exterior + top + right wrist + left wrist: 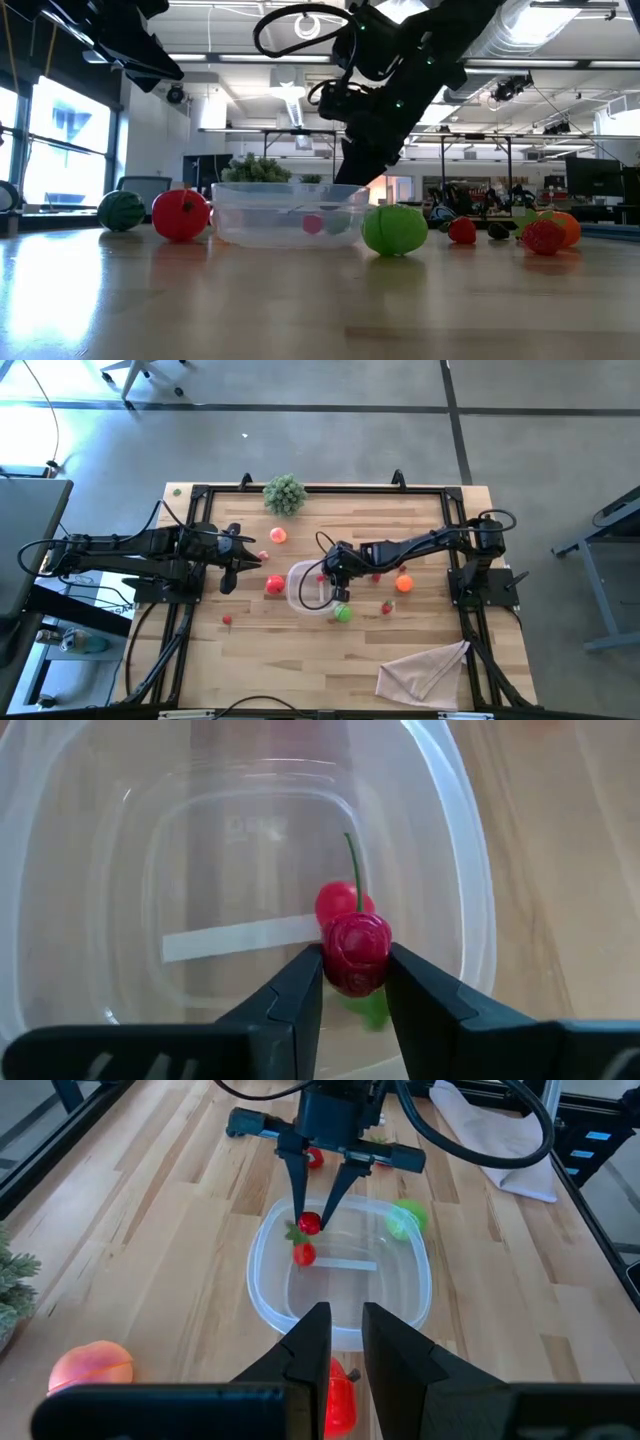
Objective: Pick and placing Produce into tupperware
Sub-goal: Put the right cherry into the transparent bin
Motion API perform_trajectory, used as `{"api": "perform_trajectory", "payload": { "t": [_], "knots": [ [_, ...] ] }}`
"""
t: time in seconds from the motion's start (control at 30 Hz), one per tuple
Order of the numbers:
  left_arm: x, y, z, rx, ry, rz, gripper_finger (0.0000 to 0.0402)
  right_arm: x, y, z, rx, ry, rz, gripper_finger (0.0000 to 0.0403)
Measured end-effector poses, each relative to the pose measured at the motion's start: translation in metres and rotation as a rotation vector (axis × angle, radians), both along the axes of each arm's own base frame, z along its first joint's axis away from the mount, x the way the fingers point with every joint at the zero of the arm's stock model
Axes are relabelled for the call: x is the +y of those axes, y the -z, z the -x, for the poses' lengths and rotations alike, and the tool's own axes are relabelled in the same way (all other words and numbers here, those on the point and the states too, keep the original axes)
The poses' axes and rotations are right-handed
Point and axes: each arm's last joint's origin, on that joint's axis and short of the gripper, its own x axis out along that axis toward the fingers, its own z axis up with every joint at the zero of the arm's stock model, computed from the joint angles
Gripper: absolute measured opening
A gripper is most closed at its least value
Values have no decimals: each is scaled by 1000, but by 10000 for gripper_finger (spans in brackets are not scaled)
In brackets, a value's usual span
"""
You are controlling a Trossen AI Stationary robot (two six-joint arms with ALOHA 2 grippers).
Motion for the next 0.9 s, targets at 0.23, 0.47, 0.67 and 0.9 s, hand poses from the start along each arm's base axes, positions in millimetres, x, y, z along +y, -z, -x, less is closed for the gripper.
{"api": "perform_trajectory", "payload": {
  "t": [0.23, 0.47, 0.67, 0.9],
  "knots": [
    [0, 0, 0, 0, 0, 0, 51, 0, -1, -1, -9, -14, 11, 99],
    [0, 0, 0, 0, 0, 0, 51, 1, -1, -1, -8, -28, -7, 99],
    [0, 0, 0, 1, 0, 0, 51, 1, 0, 0, 2, -28, -8, 111],
    [0, 0, 0, 0, 0, 0, 51, 0, 0, 0, 2, -10, 12, 147]
  ]
}}
